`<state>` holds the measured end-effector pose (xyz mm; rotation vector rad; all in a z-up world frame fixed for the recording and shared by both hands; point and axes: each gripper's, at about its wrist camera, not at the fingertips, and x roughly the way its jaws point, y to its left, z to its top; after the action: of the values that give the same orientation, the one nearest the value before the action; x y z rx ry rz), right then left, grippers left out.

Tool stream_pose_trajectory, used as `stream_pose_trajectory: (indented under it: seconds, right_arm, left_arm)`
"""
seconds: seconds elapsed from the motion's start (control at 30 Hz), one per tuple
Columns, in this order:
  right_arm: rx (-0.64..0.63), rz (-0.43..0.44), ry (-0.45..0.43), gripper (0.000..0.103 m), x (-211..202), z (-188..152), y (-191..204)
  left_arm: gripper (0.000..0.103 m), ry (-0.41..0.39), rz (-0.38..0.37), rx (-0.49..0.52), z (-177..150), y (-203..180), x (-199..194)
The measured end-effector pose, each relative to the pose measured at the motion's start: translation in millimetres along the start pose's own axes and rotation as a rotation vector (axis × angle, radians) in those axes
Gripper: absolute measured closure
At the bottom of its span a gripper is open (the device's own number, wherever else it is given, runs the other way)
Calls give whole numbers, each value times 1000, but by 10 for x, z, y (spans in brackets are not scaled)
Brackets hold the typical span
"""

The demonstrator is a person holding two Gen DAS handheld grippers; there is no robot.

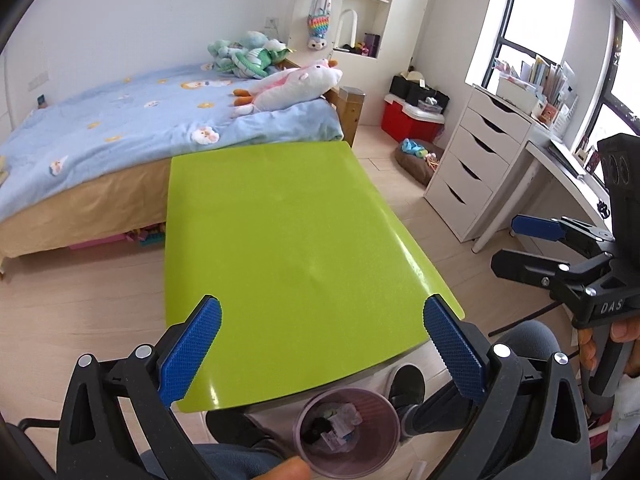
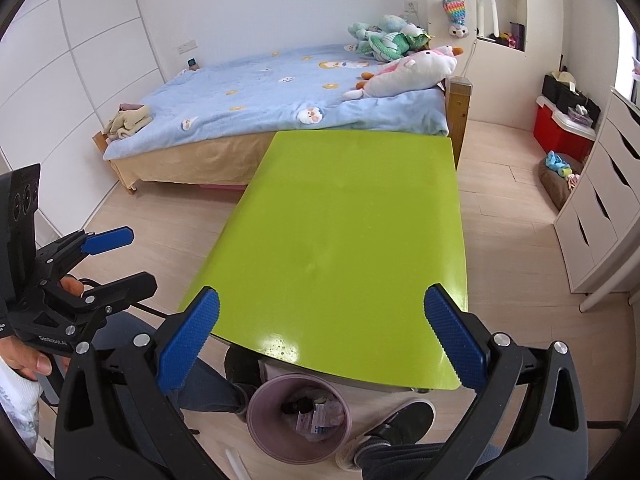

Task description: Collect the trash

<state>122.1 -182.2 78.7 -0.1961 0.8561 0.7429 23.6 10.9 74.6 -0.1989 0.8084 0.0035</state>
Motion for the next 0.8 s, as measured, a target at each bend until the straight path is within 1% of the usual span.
stream_pose_trajectory:
  seconds: [0.07,0.33,0.8]
  right_arm:
    - [0,9,1,3,25,39,4]
    - [1,17,12,3,97,117,-4]
    - [5,14,25,3,157,104,-57]
  left_arm:
    - [6,1,-11,-5,33,-5,19]
    - [6,9,-11,-14,89,30,58]
    - [6,4,-5,-26,119,47,68]
